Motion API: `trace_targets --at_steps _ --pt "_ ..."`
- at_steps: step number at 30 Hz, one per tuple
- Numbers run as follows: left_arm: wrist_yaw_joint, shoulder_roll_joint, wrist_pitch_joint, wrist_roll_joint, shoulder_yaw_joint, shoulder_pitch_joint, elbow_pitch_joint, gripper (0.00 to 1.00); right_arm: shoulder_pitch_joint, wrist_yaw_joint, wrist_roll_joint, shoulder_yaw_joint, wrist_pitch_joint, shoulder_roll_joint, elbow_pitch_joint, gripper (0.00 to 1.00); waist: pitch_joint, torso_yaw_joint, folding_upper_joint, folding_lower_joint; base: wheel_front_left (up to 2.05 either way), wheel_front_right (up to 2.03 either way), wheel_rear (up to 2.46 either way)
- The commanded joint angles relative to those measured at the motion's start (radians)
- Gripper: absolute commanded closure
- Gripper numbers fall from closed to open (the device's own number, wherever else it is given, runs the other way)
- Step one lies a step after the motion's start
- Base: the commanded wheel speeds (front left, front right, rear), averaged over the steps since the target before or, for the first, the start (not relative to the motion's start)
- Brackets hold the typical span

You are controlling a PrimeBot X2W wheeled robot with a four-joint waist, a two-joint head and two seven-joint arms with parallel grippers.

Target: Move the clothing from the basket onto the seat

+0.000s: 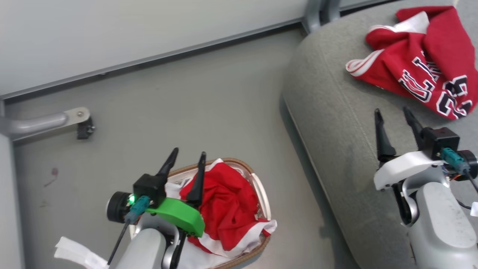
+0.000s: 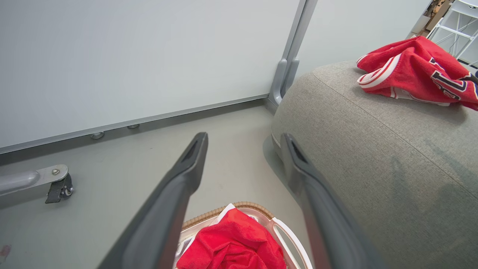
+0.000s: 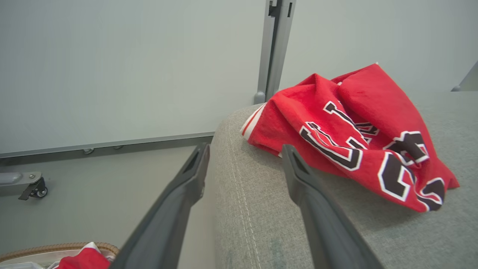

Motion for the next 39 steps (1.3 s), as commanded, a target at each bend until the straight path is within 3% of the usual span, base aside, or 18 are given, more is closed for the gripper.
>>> trace_targets --at_steps 1,12,23,30,39 --pt "0.011 0.003 -0.001 0.008 0.024 0.021 -0.005 0.00 0.020 -0.001 0.011 0.008 0.000 0.008 -0.009 0.00 -0.047 0.068 0.0000 0.0000 0.00 0.00 0.00" --pt "0.041 0.002 -0.001 0.025 0.183 0.087 0.016 0.00 0.059 -0.001 0.001 0.026 0.000 0.052 -0.011 0.00 -0.098 0.180 0.0000 0.0000 0.00 0.00 0.00" --pt "0.015 0.002 -0.001 0.041 0.309 0.173 0.018 0.00 0.142 -0.001 0.034 0.044 0.000 0.057 0.013 0.00 -0.146 0.211 0.0000 0.0000 0.00 0.00 0.00" --pt "0.010 0.002 -0.001 0.028 0.310 0.219 0.018 0.00 0.176 -0.001 0.041 0.046 0.000 0.057 0.020 0.00 -0.153 0.205 0.0000 0.0000 0.00 0.00 0.00" --pt "0.003 0.002 -0.001 -0.008 0.230 0.159 0.041 0.00 0.120 -0.001 0.044 0.053 0.000 0.057 -0.009 0.00 -0.074 0.176 0.0000 0.0000 0.00 0.00 0.00"
